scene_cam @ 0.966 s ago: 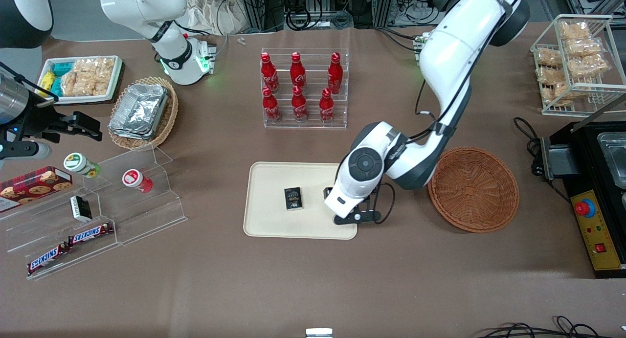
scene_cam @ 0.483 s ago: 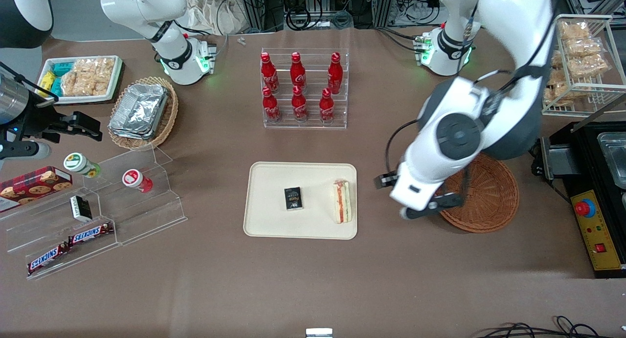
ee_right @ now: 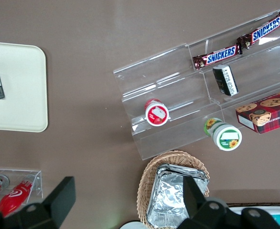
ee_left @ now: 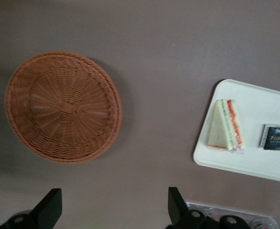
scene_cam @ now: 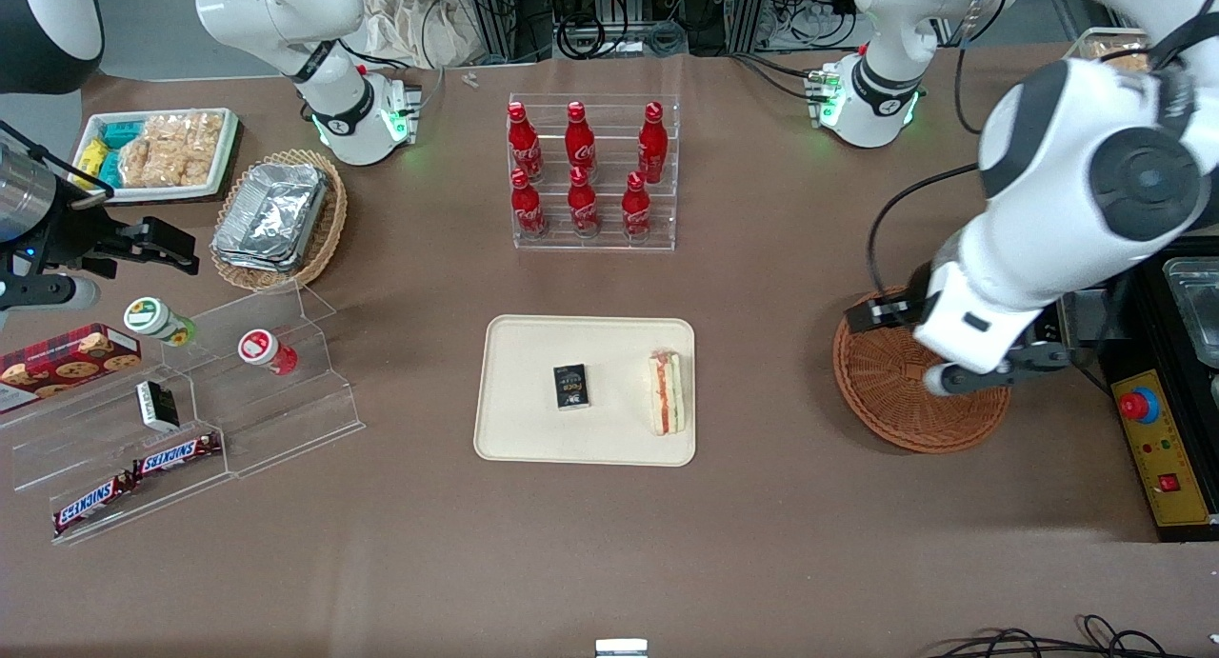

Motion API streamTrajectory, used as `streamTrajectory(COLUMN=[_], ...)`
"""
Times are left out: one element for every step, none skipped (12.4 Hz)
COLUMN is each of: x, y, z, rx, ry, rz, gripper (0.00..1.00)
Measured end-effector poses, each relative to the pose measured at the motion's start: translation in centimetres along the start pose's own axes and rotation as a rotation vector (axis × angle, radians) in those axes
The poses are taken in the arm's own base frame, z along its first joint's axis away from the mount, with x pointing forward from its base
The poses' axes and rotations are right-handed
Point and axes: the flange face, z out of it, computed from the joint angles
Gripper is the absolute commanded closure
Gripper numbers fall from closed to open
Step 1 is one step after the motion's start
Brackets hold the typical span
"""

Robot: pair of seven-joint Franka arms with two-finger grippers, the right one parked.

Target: Place sandwich from basket to tray

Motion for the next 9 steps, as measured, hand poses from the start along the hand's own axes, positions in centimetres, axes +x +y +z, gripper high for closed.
streamTrajectory(x=[-0.3,-0.8,-1.4,-2.1,-2.6,-2.8,-2.7,-2.6,-2.2], y=[-2.2,-4.6,-7.1,-9.5,-11.2,-12.3,-12.8,-12.9,-12.7], z=[-0.1,-0.3,-0.7,-1.1,-1.5,-1.7,-1.9,-2.0,-2.0], rx=[0.015,0.022,0.018,0.014,0.012,0.011,0.01,0.01,0.01], ry=[-0.003,-0.009,-0.013,-0.015,-0.014,-0.012,-0.007,-0.003,-0.002], rz=[0.033,0.067,0.101,0.131,0.164,0.196,0.217,0.228,0.237], gripper=[0.0,0.0,0.0,0.0,0.0,0.0,0.0,0.0,0.0])
